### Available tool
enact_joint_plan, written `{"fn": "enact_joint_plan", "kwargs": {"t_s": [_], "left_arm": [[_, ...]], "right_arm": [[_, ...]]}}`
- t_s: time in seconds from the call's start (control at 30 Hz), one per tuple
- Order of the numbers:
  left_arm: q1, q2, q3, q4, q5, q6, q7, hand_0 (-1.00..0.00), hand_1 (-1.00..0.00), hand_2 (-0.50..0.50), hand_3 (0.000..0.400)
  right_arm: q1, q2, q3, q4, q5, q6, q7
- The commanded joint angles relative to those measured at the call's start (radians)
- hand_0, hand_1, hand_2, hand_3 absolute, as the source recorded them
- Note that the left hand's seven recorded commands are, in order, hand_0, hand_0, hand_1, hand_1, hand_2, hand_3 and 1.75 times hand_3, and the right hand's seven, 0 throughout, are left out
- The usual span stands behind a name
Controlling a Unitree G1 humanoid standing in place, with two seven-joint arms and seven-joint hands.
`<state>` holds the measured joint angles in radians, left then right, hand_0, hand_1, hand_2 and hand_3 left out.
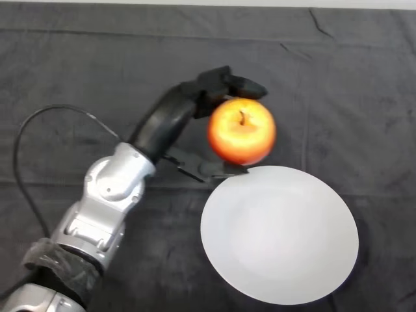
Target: Move the apple to the plate
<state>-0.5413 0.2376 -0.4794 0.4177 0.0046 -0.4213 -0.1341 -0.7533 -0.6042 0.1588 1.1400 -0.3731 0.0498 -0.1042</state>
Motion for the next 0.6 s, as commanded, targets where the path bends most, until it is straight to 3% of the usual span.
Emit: {"fn": "enact_joint_plan", "kwargs": {"t_s": [0.03, 0.6], "left_arm": [[0.028, 0.015, -0.032, -0.016, -0.024, 0.012, 0.014, -1.0, -1.0, 0.0, 0.4], [-0.001, 0.038, -0.163, 0.107, -0.033, 0.003, -0.023, -1.0, -0.99, 0.0, 0.4]], "right_arm": [[0.048, -0.003, -0.0125, -0.017, 0.0112, 0.014, 0.0077], [0.048, -0.004, -0.013, -0.018, 0.0106, 0.016, 0.0086]]}}
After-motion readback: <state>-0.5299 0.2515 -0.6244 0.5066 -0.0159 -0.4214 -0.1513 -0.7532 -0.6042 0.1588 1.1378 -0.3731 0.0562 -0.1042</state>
